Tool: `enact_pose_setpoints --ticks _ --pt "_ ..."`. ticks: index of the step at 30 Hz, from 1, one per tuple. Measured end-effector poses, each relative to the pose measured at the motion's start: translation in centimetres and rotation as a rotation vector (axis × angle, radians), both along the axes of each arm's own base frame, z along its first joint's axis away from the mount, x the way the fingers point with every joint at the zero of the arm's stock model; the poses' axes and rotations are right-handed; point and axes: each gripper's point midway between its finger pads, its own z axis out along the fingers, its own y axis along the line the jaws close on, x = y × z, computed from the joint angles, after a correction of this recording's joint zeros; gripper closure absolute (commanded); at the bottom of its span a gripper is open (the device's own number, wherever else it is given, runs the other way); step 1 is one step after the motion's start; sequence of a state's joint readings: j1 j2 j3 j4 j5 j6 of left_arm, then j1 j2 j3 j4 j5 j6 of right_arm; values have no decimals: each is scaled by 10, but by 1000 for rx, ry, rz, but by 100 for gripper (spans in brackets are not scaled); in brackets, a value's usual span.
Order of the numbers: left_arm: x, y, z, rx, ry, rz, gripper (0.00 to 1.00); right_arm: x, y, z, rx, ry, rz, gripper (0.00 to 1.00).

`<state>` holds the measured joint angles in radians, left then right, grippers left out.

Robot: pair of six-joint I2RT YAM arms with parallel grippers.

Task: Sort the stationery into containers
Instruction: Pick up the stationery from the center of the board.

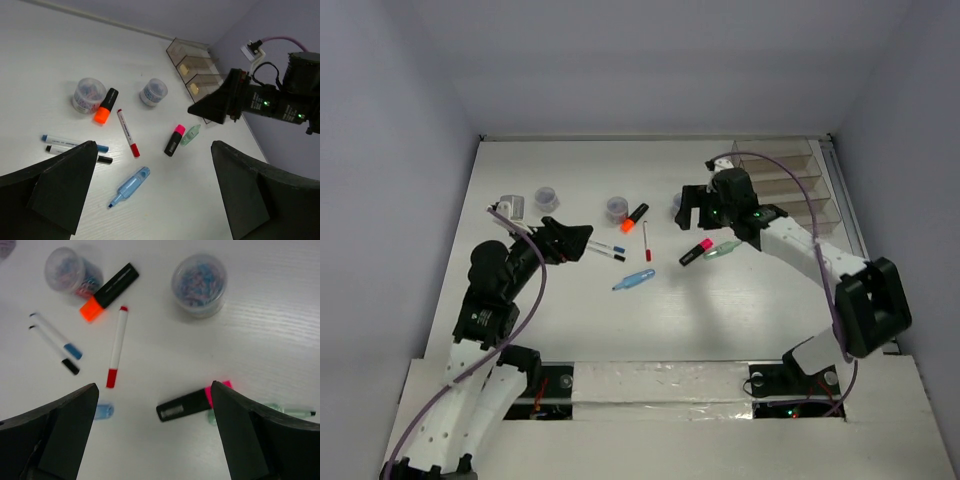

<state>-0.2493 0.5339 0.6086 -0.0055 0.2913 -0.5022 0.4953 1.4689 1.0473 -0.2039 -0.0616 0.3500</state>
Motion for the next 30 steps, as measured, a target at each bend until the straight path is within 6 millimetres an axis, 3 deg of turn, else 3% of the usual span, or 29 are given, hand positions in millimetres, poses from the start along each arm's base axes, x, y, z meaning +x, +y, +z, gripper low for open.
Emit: enact_pose_setpoints --ticks 3,8,14,22,30 --pt "5 -3 -8 -2 36 -2 9 32 2 -19 -74 7 -27 0" --pt "8 2 -19 60 85 20 3 64 9 -56 -175 51 -27 0" --pt "12 14 -6 162 52 60 1 89 9 -84 -259 71 -43 3" --pt "5 22 -3 199 9 83 1 112 8 -98 -314 62 -82 11" --pt "6 21 -8 208 24 75 1 116 1 -100 -343 53 -113 11"
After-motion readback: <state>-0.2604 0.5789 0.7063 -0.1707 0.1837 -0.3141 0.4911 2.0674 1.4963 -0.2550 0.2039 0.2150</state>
